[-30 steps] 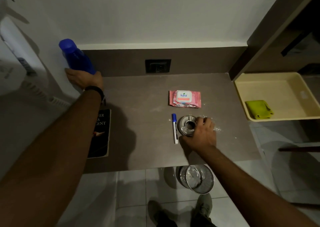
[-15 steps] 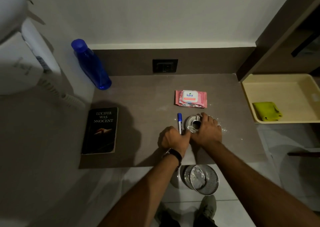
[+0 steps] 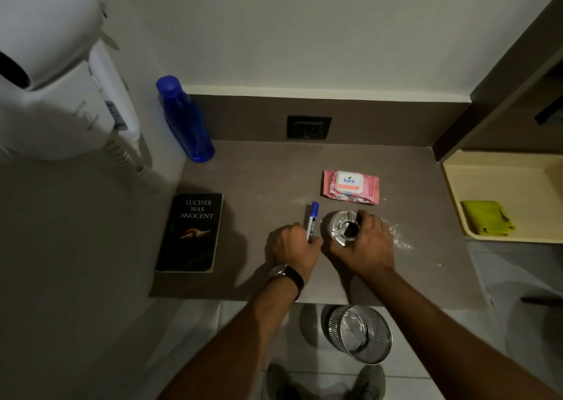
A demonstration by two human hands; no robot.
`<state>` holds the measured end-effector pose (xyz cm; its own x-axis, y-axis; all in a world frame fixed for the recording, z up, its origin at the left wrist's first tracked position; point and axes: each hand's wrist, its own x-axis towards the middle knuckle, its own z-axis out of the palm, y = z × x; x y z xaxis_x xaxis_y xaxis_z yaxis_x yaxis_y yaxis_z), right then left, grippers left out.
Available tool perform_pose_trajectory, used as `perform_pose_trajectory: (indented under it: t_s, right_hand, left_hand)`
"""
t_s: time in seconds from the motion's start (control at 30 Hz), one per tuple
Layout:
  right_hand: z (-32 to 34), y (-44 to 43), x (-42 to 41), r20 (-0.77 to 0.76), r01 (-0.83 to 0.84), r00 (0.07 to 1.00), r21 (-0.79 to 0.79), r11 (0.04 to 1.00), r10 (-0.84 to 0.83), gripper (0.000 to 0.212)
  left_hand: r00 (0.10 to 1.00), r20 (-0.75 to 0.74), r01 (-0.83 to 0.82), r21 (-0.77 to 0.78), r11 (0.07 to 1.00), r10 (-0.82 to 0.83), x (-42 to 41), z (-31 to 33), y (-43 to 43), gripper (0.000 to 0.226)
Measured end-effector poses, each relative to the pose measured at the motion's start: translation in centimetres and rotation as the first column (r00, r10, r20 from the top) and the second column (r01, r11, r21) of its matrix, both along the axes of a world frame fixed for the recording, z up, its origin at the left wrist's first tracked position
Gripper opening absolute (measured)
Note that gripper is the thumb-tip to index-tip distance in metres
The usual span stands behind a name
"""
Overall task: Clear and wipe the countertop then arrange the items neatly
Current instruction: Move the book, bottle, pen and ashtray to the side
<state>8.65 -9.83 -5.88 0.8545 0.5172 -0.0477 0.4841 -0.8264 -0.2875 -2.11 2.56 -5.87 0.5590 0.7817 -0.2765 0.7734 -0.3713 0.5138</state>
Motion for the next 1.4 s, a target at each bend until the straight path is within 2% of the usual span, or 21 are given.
perform_pose_trajectory:
  t_s: [0.17, 0.33, 0.43, 0.53, 0.77, 0.83, 0.93, 1.13, 1.2, 1.3, 1.4]
  right_hand:
    - [1.0, 6.1, 0.0, 0.001, -0.122, 0.993, 0.066, 0.99, 0.122, 0.105]
    - [1.4, 15.4, -0.9, -0.076, -0.252, 0.963, 0.096, 0.963, 0.259, 0.109]
    - [1.0, 20.3, -1.4, -0.138, -0.289, 0.944, 0.099, 0.952, 0.3, 0.107]
    - [0.0, 24.0, -1.9, -0.154, -0.302, 0.938, 0.077, 0.95, 0.311, 0.104]
    - [-2.1, 28.6, -2.6, -0.11, -0.401, 0.906, 0.091, 0.912, 0.409, 0.088]
    - [-2.5, 29.5, -2.9, -0.084, -0.431, 0.894, 0.1, 0.897, 0.439, 0.085]
    - [-2.9, 30.7, -3.7, -0.047, -0.453, 0.887, 0.107, 0.885, 0.46, 0.084]
    - [-2.9, 29.1, -3.3, -0.04, -0.454, 0.887, 0.101, 0.885, 0.46, 0.099]
    - [-2.9, 26.5, -2.0, -0.023, -0.429, 0.9, 0.121, 0.895, 0.434, 0.095]
    - [-2.5, 21.3, 1.2, 0.056, -0.418, 0.908, 0.168, 0.893, 0.415, 0.075]
    - [-1.4, 15.7, 6.2, 0.186, -0.497, 0.861, 0.111, 0.861, 0.473, 0.074]
  left_hand:
    - [0.969, 0.162, -0.198, 0.045, 0.979, 0.188, -3.7, 0.7, 8.0, 0.015]
    - [0.953, 0.047, -0.302, 0.149, 0.942, 0.298, -4.7, 1.2, 17.6, 0.022]
    - [0.962, 0.002, -0.268, 0.186, 0.945, 0.273, -4.7, 1.0, 20.9, 0.022]
    - [0.967, -0.032, -0.246, 0.156, 0.957, 0.254, -4.4, 0.6, 22.9, 0.022]
    - [0.969, -0.114, -0.199, 0.167, 0.966, 0.219, -4.4, -1.2, 26.9, 0.009]
    - [0.969, -0.162, -0.153, 0.196, 0.969, 0.185, -4.4, -1.4, 27.5, 0.017]
    - [0.976, -0.155, -0.116, 0.226, 0.967, 0.154, -4.2, -1.3, 27.8, 0.023]
    - [0.981, -0.107, -0.136, 0.213, 0.967, 0.162, -4.9, -1.7, 28.1, 0.032]
    - [0.987, -0.079, -0.123, 0.212, 0.969, 0.143, -5.3, -1.8, 28.2, 0.032]
    - [0.988, -0.034, -0.137, 0.224, 0.965, 0.148, -4.9, -1.7, 28.1, 0.029]
    - [0.974, -0.009, -0.224, 0.156, 0.962, 0.228, -4.5, -0.7, 27.2, 0.032]
